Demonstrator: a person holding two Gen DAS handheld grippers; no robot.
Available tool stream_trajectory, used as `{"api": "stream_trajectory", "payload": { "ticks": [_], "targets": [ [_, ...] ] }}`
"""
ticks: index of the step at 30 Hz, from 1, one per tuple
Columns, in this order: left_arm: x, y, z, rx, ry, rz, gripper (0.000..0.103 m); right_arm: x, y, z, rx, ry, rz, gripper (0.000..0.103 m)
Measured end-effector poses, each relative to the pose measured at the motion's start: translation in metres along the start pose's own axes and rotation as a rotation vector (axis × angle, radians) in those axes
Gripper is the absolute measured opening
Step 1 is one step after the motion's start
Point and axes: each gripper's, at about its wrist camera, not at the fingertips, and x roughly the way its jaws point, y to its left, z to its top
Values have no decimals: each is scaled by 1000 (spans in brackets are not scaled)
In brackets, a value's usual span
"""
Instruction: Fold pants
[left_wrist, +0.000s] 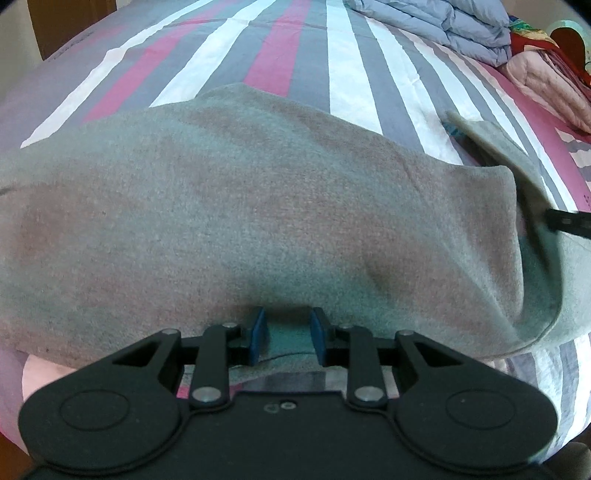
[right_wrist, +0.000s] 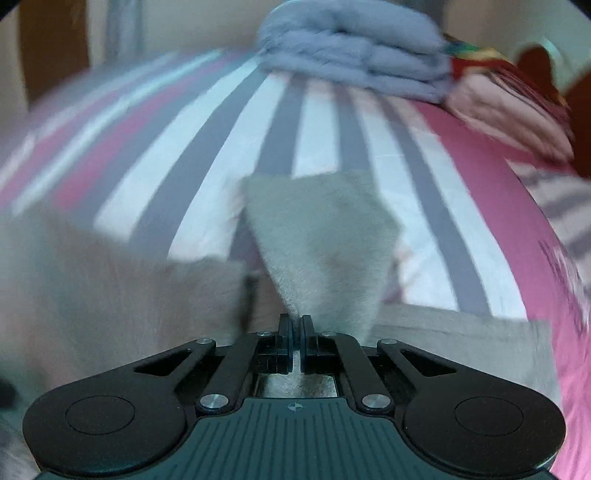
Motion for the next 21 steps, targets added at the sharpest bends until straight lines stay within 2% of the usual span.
{"api": "stream_trajectory", "payload": {
  "ticks": [4, 6, 8, 11, 13, 15, 17, 18, 19, 20, 21],
  "targets": [
    [-1, 1, 0, -10, 2, -9, 18, -42, -45, -10, 147, -86, 26, 3],
    [-1, 2, 0, -8, 1, -12, 18, -62, -80, -31, 316, -106, 47, 3],
    [-1, 1, 0, 5, 0, -7, 18, -58, -108, -61, 425, -45, 43, 3],
    [-3, -1, -1, 15, 0, 5, 19, -28, -133, -98, 506, 130, 22, 3],
    [-3, -1, -1, 13, 1, 8, 19, -36, -133, -98, 459, 92, -14, 3],
    [-3, -2, -1, 10, 2, 12, 19, -48, -121, -88, 316, 14, -40, 3],
    [-3, -2, -1, 6, 3, 15, 19, -51, -104, -74, 164, -27, -48, 8],
    [-3, -2, -1, 4, 2, 15, 19, -50, -95, -69, 104, -42, -45, 27],
    [-3, -2, -1, 2, 2, 15, 19, -48, -86, -64, 43, -61, -47, 61],
    [-3, -1, -1, 0, 2, 14, 19, -45, -75, -63, -20, -88, -61, 74],
    [-3, -2, -1, -1, 2, 14, 19, -42, -64, -63, -86, -118, -78, 78]
  ]
}}
